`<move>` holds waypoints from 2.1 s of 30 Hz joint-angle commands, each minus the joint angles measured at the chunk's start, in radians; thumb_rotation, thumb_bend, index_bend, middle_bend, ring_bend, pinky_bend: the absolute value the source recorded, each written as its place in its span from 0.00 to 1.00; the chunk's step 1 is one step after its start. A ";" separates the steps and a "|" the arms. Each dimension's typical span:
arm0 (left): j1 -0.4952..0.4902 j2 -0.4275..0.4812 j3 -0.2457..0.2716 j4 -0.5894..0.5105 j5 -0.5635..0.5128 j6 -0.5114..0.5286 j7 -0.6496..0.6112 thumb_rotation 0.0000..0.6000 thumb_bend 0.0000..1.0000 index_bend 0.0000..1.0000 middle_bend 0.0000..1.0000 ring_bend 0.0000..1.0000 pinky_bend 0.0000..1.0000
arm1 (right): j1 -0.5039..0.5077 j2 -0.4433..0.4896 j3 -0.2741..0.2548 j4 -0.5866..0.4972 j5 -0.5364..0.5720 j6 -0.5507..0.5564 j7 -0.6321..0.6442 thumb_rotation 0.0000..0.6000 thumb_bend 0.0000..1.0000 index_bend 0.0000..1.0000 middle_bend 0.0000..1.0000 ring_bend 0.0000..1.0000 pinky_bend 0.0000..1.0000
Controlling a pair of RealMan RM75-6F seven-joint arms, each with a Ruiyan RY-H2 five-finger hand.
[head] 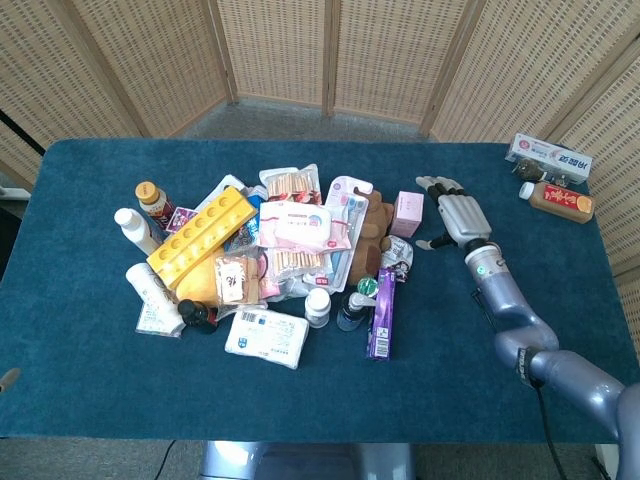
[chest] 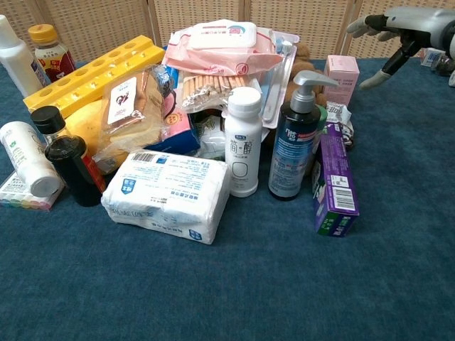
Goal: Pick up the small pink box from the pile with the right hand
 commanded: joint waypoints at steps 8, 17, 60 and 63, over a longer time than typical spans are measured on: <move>0.019 0.003 0.005 -0.012 -0.007 0.019 0.018 1.00 0.00 0.00 0.00 0.00 0.00 | 0.099 -0.096 -0.026 0.197 -0.035 -0.109 0.099 1.00 0.00 0.00 0.00 0.00 0.00; 0.037 0.005 0.009 -0.021 -0.011 0.038 0.025 1.00 0.00 0.00 0.00 0.00 0.00 | 0.127 -0.155 -0.070 0.318 -0.097 -0.123 0.209 1.00 0.00 0.00 0.00 0.00 0.00; -0.024 -0.039 -0.021 0.034 -0.030 -0.057 -0.017 1.00 0.00 0.00 0.00 0.00 0.00 | -0.063 0.107 -0.024 -0.119 -0.096 0.349 0.143 1.00 0.13 0.59 0.63 0.63 0.73; -0.032 -0.044 -0.023 0.049 -0.027 -0.067 -0.034 1.00 0.00 0.00 0.00 0.00 0.00 | -0.078 0.187 0.012 -0.255 -0.064 0.371 0.080 1.00 0.13 0.59 0.64 0.64 0.74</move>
